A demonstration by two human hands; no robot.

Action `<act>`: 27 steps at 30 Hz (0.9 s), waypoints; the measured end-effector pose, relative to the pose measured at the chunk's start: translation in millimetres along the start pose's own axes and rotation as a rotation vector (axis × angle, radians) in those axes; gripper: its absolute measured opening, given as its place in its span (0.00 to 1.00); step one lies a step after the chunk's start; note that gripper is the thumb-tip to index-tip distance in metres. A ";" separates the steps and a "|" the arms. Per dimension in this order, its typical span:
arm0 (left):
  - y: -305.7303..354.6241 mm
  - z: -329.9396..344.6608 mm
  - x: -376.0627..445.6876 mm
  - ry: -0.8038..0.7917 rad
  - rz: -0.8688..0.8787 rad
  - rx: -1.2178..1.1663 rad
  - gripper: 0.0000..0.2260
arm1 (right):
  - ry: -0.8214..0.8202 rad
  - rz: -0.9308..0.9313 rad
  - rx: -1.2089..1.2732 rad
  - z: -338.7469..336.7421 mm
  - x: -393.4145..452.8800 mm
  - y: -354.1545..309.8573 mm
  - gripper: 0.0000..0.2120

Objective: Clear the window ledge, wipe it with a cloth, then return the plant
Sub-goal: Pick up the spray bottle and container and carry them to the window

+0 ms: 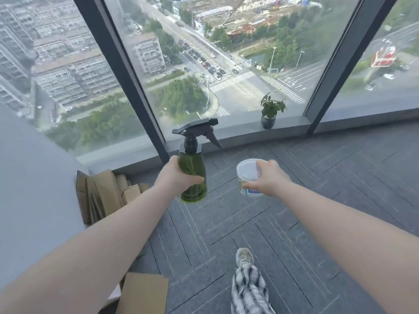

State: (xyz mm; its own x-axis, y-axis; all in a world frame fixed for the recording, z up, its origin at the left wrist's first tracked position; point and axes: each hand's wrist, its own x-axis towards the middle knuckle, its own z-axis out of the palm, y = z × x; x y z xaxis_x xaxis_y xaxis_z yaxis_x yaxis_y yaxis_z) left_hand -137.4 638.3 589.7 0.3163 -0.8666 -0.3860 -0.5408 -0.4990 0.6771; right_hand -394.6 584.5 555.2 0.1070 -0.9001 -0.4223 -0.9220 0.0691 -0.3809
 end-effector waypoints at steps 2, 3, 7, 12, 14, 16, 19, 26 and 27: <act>13.8 -1.5 33.8 0.011 -0.032 0.014 0.33 | -0.018 -0.025 0.010 -8.9 45.4 -8.0 0.37; 21.9 -3.2 50.2 0.022 -0.051 0.026 0.33 | -0.029 -0.031 0.014 -14.4 66.8 -12.3 0.37; 58.9 -10.6 119.1 0.036 -0.086 0.057 0.33 | -0.064 -0.037 0.027 -41.2 145.7 -28.4 0.35; 85.7 -14.0 188.6 0.066 -0.100 0.004 0.33 | -0.092 -0.047 -0.009 -67.9 223.1 -47.5 0.35; 91.3 -16.4 215.1 0.064 -0.115 0.020 0.30 | -0.103 -0.060 -0.019 -73.1 249.8 -56.0 0.38; 93.8 -18.0 245.5 0.059 -0.127 0.020 0.28 | -0.104 -0.062 -0.034 -77.3 276.3 -64.0 0.37; 92.0 -19.4 290.2 0.029 -0.141 -0.001 0.29 | -0.095 -0.045 -0.062 -82.1 312.1 -73.2 0.36; 82.6 -26.1 401.1 0.010 -0.172 -0.022 0.32 | -0.077 0.036 -0.129 -84.4 400.0 -93.7 0.35; 81.7 -26.1 416.2 0.011 -0.173 -0.020 0.31 | -0.068 0.039 -0.129 -83.9 413.6 -97.8 0.35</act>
State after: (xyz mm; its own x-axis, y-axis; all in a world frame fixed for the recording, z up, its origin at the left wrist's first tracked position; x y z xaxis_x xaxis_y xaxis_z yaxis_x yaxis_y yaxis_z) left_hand -29.6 237.1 500.7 0.4116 -0.7679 -0.4909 -0.4623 -0.6401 0.6136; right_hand -291.3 169.3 486.8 0.0909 -0.8666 -0.4907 -0.9658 0.0435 -0.2557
